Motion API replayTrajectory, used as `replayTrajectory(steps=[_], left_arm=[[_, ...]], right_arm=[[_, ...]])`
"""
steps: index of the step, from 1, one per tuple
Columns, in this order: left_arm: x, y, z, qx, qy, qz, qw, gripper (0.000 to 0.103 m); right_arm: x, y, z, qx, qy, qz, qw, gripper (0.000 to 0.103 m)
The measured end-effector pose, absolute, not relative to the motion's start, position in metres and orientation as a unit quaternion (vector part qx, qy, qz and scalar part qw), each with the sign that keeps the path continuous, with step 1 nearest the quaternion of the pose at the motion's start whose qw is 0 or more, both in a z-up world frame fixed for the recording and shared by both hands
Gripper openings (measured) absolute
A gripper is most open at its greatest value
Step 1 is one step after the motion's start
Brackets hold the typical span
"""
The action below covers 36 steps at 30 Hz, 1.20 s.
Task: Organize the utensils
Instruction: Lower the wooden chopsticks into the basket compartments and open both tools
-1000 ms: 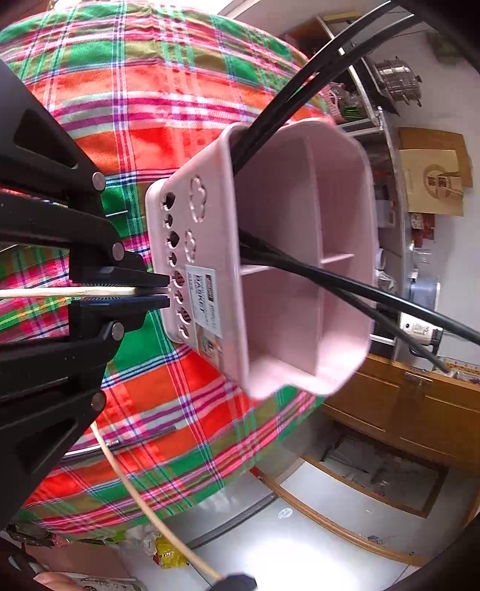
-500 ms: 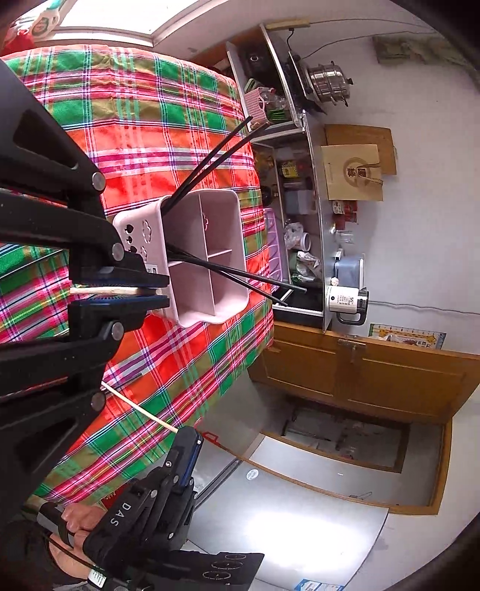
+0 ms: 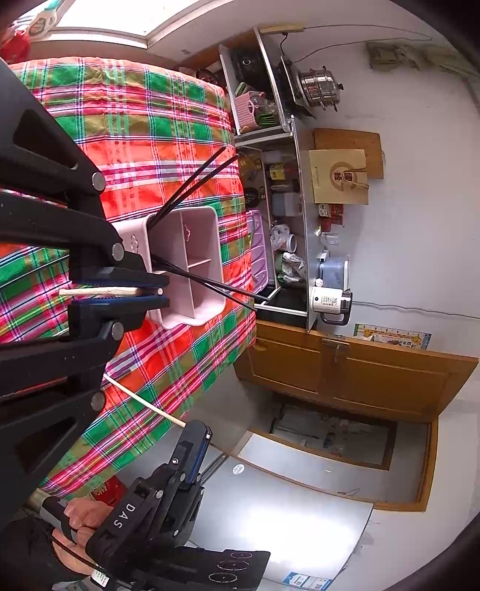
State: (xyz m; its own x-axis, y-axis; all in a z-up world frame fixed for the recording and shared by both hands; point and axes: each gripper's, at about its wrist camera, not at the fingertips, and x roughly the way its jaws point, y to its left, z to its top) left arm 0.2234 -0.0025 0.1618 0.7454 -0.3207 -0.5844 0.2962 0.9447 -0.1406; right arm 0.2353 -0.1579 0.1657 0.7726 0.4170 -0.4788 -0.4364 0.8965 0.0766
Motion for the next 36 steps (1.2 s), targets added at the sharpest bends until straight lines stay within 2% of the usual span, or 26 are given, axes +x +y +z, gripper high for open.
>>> replayTrajectory(steps=[18,26,36], left_arm=[[0.268,0.060,0.223,-0.092,0.234,-0.139,0.958,0.003],[0.296,0.071,0.207,-0.103,0.239,-0.136,0.956,0.003],[0.316,0.072,0.173,-0.099,0.267,-0.141,0.948,0.003]], right_arm=[[0.283,-0.119,0.214,0.028,0.178,0.258,0.949,0.004],[0.303,-0.108,0.205,0.042,0.166,0.258,0.951,0.004],[0.319,-0.094,0.176,0.027,0.187,0.259,0.947,0.004]])
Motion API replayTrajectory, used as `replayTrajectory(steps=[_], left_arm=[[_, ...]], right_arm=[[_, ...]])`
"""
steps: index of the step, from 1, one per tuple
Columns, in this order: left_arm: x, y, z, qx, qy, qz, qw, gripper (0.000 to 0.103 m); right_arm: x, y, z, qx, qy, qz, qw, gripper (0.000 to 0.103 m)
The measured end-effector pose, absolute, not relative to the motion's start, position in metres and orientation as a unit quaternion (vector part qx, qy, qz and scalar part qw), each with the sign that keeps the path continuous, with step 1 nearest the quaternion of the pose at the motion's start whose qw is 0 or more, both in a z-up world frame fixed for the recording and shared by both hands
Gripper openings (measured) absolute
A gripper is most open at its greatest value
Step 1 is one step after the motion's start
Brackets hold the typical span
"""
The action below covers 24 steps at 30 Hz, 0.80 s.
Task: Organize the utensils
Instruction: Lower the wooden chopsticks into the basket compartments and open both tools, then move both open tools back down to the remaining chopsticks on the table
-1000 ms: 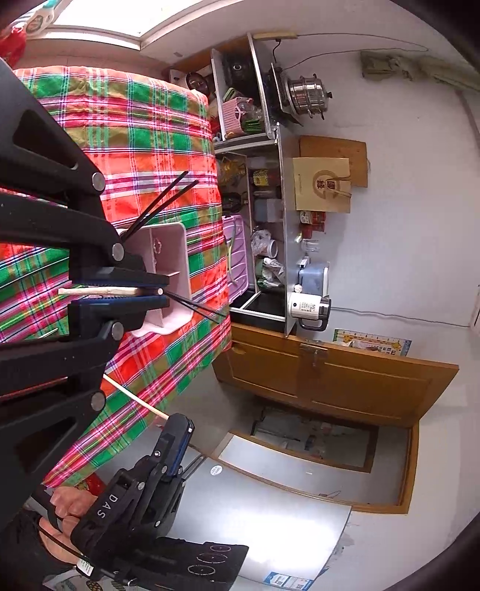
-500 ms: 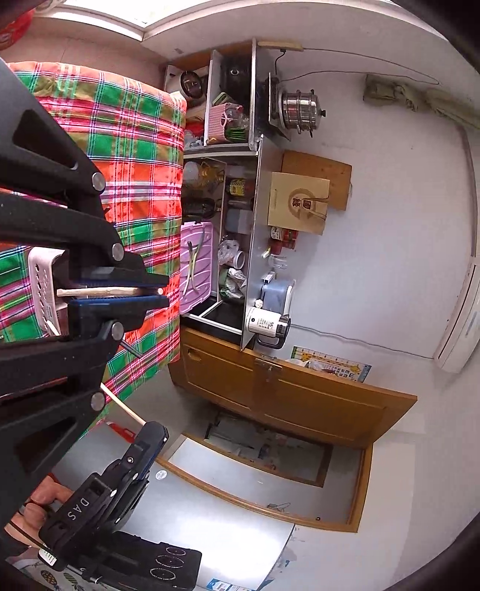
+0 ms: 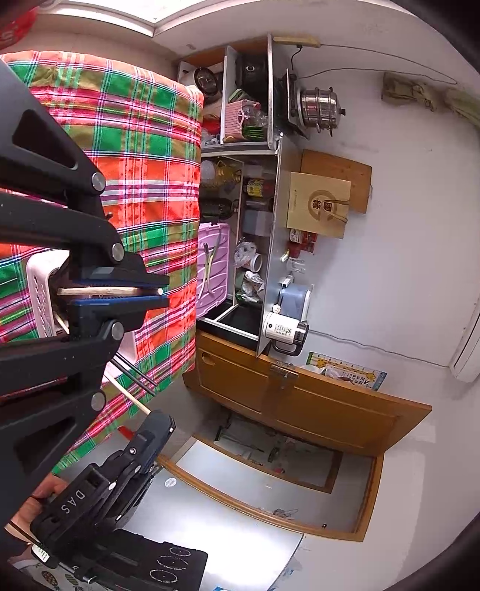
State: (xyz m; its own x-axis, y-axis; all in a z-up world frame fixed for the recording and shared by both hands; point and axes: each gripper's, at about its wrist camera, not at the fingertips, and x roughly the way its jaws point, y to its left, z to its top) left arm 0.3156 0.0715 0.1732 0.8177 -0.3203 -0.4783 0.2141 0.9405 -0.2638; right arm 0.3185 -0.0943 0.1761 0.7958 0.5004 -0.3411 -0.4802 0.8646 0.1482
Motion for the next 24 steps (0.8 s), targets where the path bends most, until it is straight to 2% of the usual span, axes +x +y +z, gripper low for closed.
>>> replayTrajectory(steps=[16,18,24], left_arm=[[0.322,0.071,0.136,-0.088,0.311,-0.127,0.938,0.004],[0.317,0.070,0.141,-0.083,0.302,-0.127,0.941,0.005],[0.293,0.071,0.155,-0.087,0.275,-0.127,0.949,0.015]], right_arm=[[0.321,-0.094,0.138,0.005,0.247,0.256,0.935,0.007],[0.317,-0.094,0.139,0.000,0.246,0.255,0.935,0.016],[0.302,-0.106,0.153,0.001,0.228,0.257,0.939,0.017]])
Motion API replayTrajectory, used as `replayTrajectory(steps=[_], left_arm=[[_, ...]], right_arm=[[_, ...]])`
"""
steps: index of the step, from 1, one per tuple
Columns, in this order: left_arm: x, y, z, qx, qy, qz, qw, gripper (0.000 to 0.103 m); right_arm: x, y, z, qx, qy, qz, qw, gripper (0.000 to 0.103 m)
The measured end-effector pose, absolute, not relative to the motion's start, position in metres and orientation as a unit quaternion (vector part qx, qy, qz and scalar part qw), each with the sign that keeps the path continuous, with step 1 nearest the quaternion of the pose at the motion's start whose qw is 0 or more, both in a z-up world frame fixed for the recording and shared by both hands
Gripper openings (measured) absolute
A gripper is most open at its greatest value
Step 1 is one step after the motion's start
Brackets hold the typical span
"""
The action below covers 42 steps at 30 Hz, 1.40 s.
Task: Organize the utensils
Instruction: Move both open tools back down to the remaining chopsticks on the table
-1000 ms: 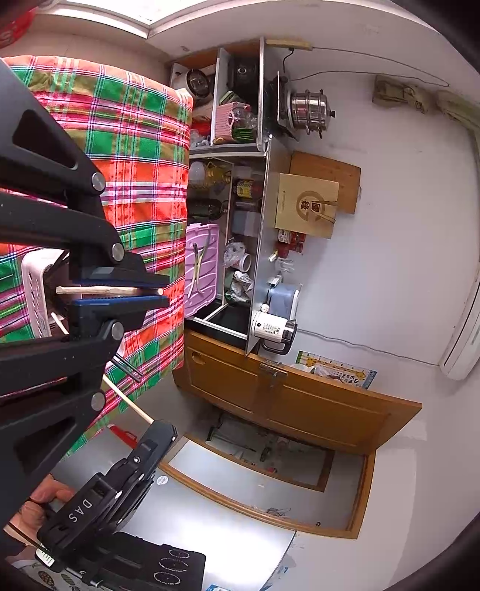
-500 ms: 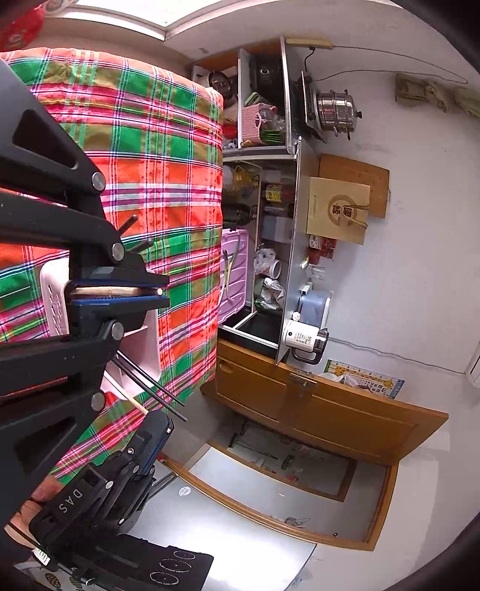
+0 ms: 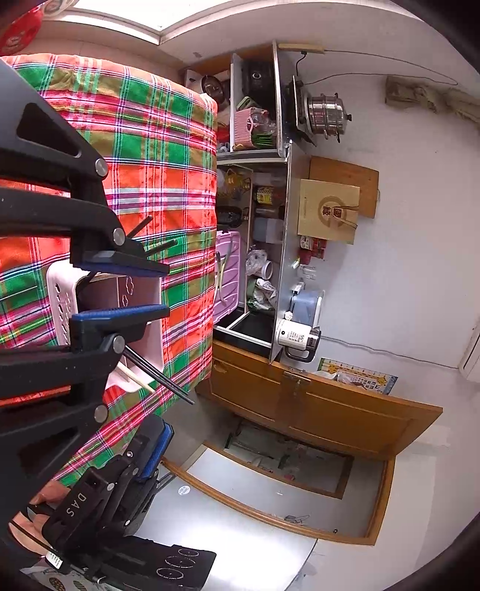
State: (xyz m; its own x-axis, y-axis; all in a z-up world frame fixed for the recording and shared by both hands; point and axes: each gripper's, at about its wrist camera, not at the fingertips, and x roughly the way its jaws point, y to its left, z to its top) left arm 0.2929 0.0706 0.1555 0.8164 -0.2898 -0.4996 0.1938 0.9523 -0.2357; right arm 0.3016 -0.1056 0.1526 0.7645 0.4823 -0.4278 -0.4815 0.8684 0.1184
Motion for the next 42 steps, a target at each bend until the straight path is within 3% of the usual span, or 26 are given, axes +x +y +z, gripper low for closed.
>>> replayTrajectory(steps=[6,23,42], left_arm=[[0.258,0.072,0.157,-0.093,0.258,-0.133,0.952,0.016],[0.148,0.055,0.092,-0.095,0.273,-0.150,0.946,0.016],[0.126,0.047,0.037,-0.107,0.325,-0.151,0.927,0.016]], right_arm=[[0.278,-0.127,0.161,0.017,0.214,0.260,0.942,0.023],[0.187,-0.189,0.123,0.036,0.234,0.249,0.939,0.023],[0.170,-0.212,0.081,0.052,0.285,0.228,0.930,0.023]])
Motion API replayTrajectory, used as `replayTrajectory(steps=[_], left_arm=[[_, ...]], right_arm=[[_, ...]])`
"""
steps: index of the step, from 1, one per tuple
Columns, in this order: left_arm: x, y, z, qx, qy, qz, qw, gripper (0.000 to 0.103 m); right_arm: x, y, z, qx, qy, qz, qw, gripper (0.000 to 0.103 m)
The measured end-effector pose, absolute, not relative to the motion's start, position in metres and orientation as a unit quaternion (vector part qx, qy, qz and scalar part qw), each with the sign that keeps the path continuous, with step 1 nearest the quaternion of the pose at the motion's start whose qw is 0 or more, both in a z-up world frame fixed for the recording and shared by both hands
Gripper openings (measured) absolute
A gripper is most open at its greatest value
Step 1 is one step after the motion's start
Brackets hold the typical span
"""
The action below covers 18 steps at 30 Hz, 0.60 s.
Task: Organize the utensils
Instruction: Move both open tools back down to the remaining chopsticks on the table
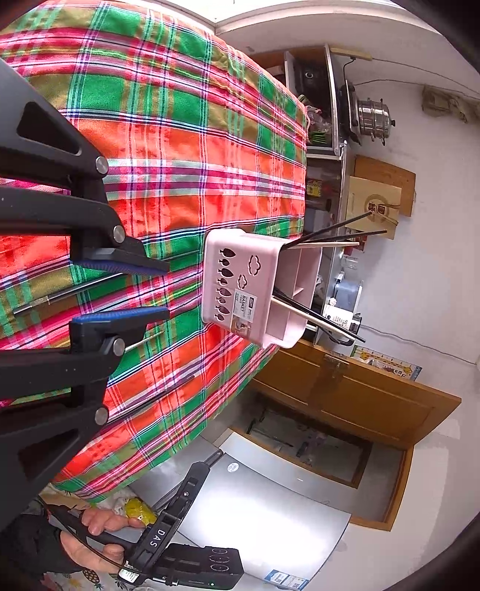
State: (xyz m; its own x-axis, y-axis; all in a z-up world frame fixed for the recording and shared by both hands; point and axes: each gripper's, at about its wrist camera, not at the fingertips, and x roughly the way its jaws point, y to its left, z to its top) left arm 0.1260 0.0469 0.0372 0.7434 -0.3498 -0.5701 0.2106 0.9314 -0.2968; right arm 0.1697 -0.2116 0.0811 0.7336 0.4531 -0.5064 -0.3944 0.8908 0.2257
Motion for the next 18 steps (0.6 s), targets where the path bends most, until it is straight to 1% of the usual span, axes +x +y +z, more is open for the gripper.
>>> replayTrajectory(steps=[12,18], left_arm=[[0.149,0.022,0.007,-0.093,0.376,-0.161,0.908,0.016],[0.167,0.016,-0.009,-0.101,0.405,-0.159,0.895,0.016]], right_arm=[[0.187,-0.223,0.055,0.059,0.320,0.204,0.923,0.023],[0.201,-0.234,0.042,0.067,0.341,0.184,0.919,0.023]])
